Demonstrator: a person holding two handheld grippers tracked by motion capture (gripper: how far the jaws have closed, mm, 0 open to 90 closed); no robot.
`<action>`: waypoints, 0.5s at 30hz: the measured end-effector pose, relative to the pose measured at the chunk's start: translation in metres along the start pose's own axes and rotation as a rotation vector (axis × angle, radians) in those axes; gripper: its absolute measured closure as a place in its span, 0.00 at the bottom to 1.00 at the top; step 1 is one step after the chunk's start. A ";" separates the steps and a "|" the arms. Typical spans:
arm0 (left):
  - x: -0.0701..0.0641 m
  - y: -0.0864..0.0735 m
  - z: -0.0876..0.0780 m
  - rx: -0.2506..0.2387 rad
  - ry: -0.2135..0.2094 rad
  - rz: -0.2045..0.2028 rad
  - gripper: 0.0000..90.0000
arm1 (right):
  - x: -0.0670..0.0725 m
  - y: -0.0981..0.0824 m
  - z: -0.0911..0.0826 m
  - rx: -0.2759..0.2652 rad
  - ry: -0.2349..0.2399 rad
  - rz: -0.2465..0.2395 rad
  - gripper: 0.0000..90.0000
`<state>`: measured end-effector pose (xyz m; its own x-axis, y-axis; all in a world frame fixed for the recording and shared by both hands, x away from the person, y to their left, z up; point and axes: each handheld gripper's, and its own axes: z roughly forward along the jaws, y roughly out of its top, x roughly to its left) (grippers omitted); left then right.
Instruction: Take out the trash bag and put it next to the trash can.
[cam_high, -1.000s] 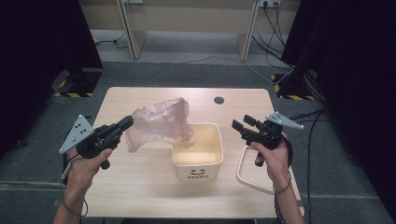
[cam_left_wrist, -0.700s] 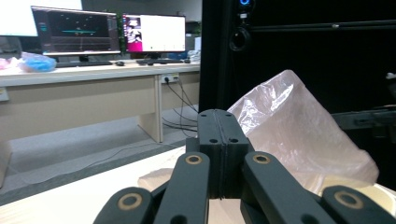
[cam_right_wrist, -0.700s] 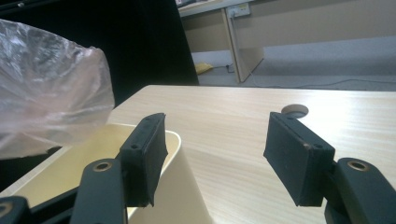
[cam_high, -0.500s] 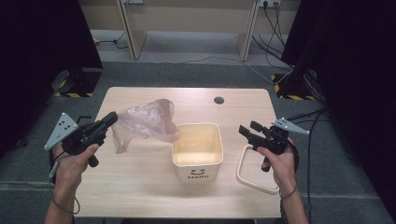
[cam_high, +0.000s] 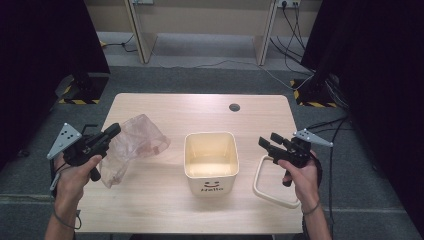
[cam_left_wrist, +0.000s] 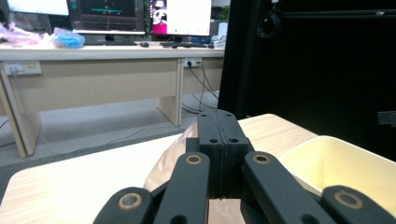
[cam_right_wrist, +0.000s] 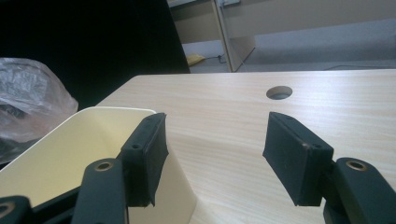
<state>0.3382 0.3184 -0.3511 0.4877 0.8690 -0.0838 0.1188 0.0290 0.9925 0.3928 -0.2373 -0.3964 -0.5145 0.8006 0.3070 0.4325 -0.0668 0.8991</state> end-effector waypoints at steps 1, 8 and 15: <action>0.002 -0.001 0.001 0.004 0.006 -0.004 1.00 | -0.001 0.000 0.000 0.002 -0.002 -0.003 0.44; -0.001 -0.010 0.008 0.037 0.024 0.025 1.00 | -0.004 -0.001 -0.003 0.001 -0.009 0.002 0.44; -0.013 -0.029 0.022 0.109 -0.018 0.029 1.00 | -0.010 -0.010 -0.003 0.040 -0.024 -0.003 0.43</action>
<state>0.3474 0.2954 -0.3805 0.5072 0.8599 -0.0576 0.1973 -0.0508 0.9790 0.3913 -0.2466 -0.4074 -0.4977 0.8151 0.2965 0.4607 -0.0412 0.8866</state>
